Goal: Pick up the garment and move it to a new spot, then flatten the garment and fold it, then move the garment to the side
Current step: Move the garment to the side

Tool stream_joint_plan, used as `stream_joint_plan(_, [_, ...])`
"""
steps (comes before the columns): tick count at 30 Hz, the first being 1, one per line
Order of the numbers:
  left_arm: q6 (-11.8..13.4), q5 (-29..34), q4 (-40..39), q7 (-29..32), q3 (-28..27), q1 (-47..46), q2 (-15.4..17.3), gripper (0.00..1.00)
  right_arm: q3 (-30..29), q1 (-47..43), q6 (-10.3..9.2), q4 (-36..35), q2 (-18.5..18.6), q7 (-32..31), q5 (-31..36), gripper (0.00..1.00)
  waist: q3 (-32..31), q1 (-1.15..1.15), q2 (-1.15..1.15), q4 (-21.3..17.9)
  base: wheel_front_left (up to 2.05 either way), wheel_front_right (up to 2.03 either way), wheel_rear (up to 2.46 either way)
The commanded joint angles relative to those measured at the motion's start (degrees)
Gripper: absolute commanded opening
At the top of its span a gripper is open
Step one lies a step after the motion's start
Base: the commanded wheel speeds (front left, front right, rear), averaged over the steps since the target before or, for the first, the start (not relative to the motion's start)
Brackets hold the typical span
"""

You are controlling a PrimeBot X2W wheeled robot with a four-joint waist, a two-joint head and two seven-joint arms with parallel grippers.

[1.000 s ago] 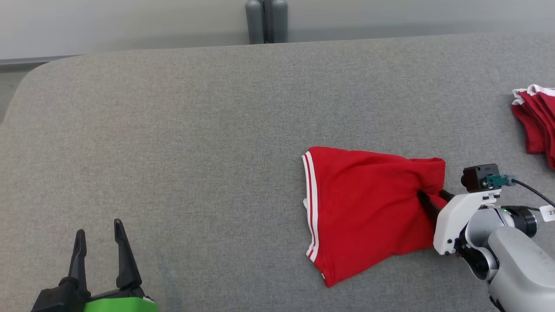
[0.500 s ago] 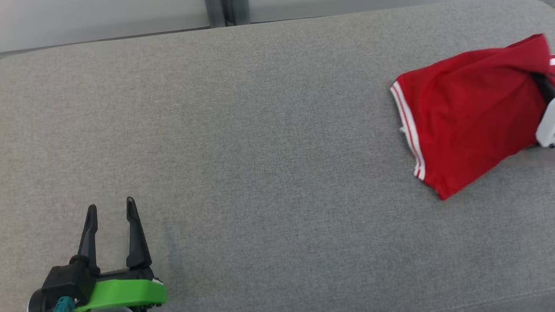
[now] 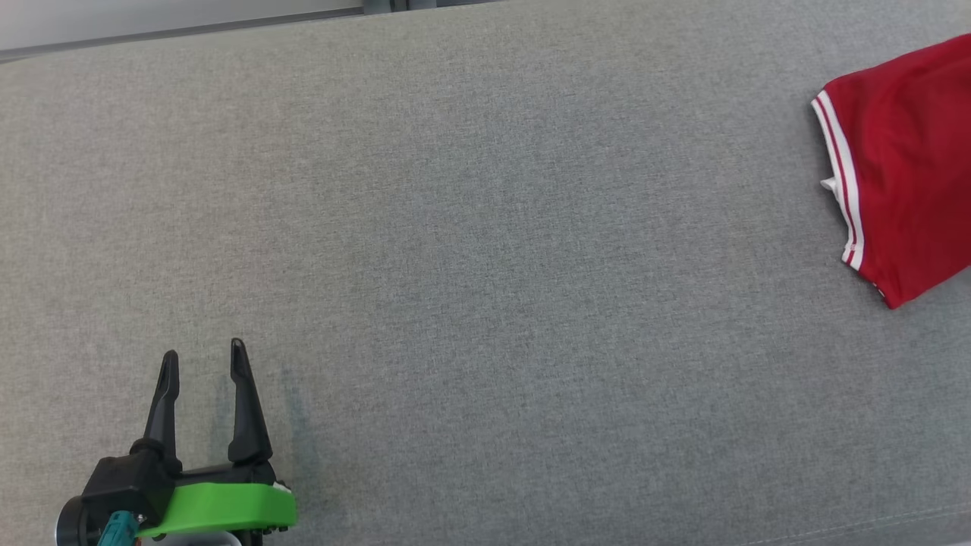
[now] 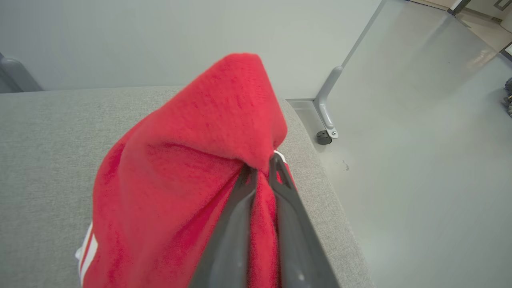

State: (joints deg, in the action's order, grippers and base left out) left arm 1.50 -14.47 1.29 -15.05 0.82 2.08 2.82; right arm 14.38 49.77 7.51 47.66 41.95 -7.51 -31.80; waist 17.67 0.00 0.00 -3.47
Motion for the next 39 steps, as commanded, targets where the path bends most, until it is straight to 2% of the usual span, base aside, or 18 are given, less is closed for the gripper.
stream_joint_plan(1, [-0.3, 0.4, 0.1, -0.1, -0.1, -0.9, 0.2, 1.00, -0.9, 0.7, -0.04, 2.2, 0.9, 0.8, 2.2, 1.00, 0.2, 0.00, 0.00, 0.2, 0.00, 0.00, 0.00])
stream_joint_plan(4, [0.0, 0.4, 0.2, -0.1, -0.3, -0.8, 0.2, 1.00, -1.8, 1.4, -0.03, 4.9, 0.6, 2.4, 6.1, 1.00, 0.0, 0.00, 0.00, 0.2, 0.00, 0.00, 0.00])
stream_joint_plan(9, [0.7, -0.4, -0.5, -0.1, -1.1, 0.6, 0.2, 1.00, -6.9, 1.1, -0.03, 6.7, -0.6, 11.7, 11.8, 1.00, -1.1, 0.00, 0.00, -1.1, 0.00, 0.00, 0.00])
stream_joint_plan(14, [1.0, -1.1, -0.5, -0.1, -2.0, 1.7, 0.2, 1.00, -9.9, -2.7, -0.03, 3.8, -3.5, 19.1, 16.8, 1.00, -3.5, 0.00, 0.00, -3.1, 0.00, 0.00, 0.00])
stream_joint_plan(16, [0.8, -2.0, -0.7, -0.1, -2.5, 2.3, 0.2, 1.00, -11.3, -5.8, -0.03, 1.7, -5.8, 21.1, 18.1, 1.00, -4.8, 0.00, 0.00, -3.8, 0.00, 0.00, 0.00])
stream_joint_plan(19, [0.8, -2.4, -0.5, -0.1, -3.2, 3.3, 0.2, 1.00, -14.4, -12.2, -0.03, -4.4, -9.7, 22.6, 20.0, 1.00, -6.7, 0.00, 0.00, -4.6, 0.00, 0.00, 0.00])
stream_joint_plan(23, [1.3, -2.5, 0.0, -0.1, -4.3, 4.4, 0.2, 1.00, -18.5, -25.1, -0.03, -20.8, -16.6, 22.6, 22.2, 1.00, -8.4, 0.00, 0.00, -5.0, 0.00, 0.00, 0.00])
stream_joint_plan(26, [2.0, -2.7, 0.8, -0.1, -5.6, 5.3, 0.2, 1.00, -17.7, -34.8, -0.03, -31.3, -21.9, 22.7, 24.2, 1.00, -9.4, 0.00, 0.00, -5.0, 0.00, 0.00, 0.00])
stream_joint_plan(28, [2.6, -2.7, 1.3, -0.1, -6.1, 6.1, 0.2, 1.00, -16.8, -39.8, -0.03, -35.3, -24.7, 22.7, 23.9, 1.00, -10.0, 0.00, 0.00, -4.7, 0.00, 0.00, 0.00])
stream_joint_plan(32, [2.5, -3.4, 1.7, -0.1, -6.2, 7.4, 0.2, 1.00, -14.9, -47.2, -0.03, -39.8, -29.0, 22.7, 24.8, 1.00, -11.5, 0.00, 0.00, -2.9, 0.00, 0.00, 0.00])
stream_joint_plan(35, [2.2, -3.7, 1.6, -0.1, -6.0, 8.1, 0.2, 1.00, -16.2, -50.4, -0.03, -41.9, -32.0, 22.7, 25.4, 1.00, -12.6, 0.00, 0.00, -1.5, 0.00, 0.00, 0.00])
stream_joint_plan(39, [0.4, -4.8, 1.9, -0.1, -5.2, 9.3, 0.2, 1.00, -18.0, -53.7, -0.03, -43.8, -35.4, 22.7, 27.0, 1.00, -14.5, 0.00, 0.00, 0.1, 0.00, 0.00, 0.00])
